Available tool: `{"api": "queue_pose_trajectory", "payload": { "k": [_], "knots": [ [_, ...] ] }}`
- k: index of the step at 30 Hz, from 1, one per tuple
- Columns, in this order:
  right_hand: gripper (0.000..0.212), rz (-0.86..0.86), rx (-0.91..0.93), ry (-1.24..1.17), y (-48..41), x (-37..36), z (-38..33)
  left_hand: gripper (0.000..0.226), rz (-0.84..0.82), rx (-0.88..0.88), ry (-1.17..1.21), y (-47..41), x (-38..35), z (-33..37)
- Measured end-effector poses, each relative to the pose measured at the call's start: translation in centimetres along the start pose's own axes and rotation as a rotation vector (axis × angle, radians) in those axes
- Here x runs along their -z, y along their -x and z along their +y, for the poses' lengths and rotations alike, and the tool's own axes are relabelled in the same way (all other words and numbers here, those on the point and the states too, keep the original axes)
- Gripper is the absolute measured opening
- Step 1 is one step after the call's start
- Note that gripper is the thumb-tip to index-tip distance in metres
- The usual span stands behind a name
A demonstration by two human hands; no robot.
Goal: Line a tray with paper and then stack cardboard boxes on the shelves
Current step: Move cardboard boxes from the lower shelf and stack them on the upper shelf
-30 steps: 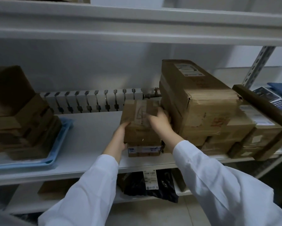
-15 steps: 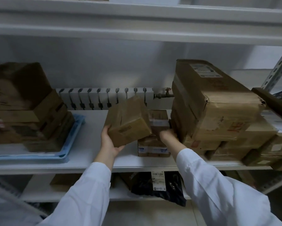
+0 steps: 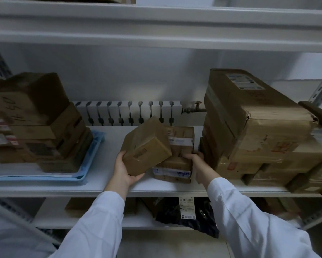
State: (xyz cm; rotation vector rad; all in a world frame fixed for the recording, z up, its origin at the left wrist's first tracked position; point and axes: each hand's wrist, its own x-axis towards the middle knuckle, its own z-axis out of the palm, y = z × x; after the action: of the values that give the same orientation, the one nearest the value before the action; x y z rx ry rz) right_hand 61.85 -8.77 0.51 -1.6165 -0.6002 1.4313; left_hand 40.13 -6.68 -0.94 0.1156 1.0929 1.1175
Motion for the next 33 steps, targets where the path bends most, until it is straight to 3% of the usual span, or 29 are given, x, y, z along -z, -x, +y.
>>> {"api": "queue_pose_trajectory", "payload": {
  "k": [3,8,14,17,20,22,25,26,29,30,33],
  "knots": [
    [0.047,-0.089,-0.132,-0.079,1.7,0.3,-0.5,0.038,-0.006,0.022,0.008,0.0,0.3,-0.3],
    [0.043,-0.037,-0.185,-0.18,0.7,0.9,0.9,0.039,-0.005,0.034,0.021,0.2,0.5,-0.6],
    [0.062,-0.093,-0.065,-0.181,-1.1,0.2,2.3,0.035,0.007,0.02,0.039,0.7,1.1,-0.7],
    [0.045,-0.149,-0.059,-0.136,-0.5,0.3,1.9,0.031,-0.001,-0.004,0.054,1.0,1.5,-0.4],
    [0.044,-0.135,-0.04,-0.115,-0.6,0.1,1.8,0.036,-0.009,-0.035,0.047,1.5,1.8,-0.2],
    [0.052,-0.126,-0.007,-0.105,-0.3,-0.2,1.6,0.042,-0.017,-0.07,0.052,2.1,1.8,-0.1],
    [0.083,-0.128,0.063,-0.102,-1.6,-0.3,1.6,0.045,-0.06,-0.119,0.091,3.1,1.5,0.3],
    [0.085,-0.144,0.082,-0.104,-1.1,-0.4,1.2,0.043,-0.082,-0.136,0.105,3.5,1.3,0.5],
    [0.063,-0.189,0.125,-0.118,0.8,-0.5,-0.1,0.039,-0.161,-0.17,0.166,4.8,1.0,1.0],
    [0.07,-0.188,0.133,-0.106,1.0,-0.3,-0.3,0.041,-0.188,-0.18,0.191,5.3,1.1,1.3],
    [0.119,-0.211,0.165,-0.09,-1.6,0.3,0.4,0.043,-0.202,-0.235,0.22,6.5,1.6,2.0]
  ]
}}
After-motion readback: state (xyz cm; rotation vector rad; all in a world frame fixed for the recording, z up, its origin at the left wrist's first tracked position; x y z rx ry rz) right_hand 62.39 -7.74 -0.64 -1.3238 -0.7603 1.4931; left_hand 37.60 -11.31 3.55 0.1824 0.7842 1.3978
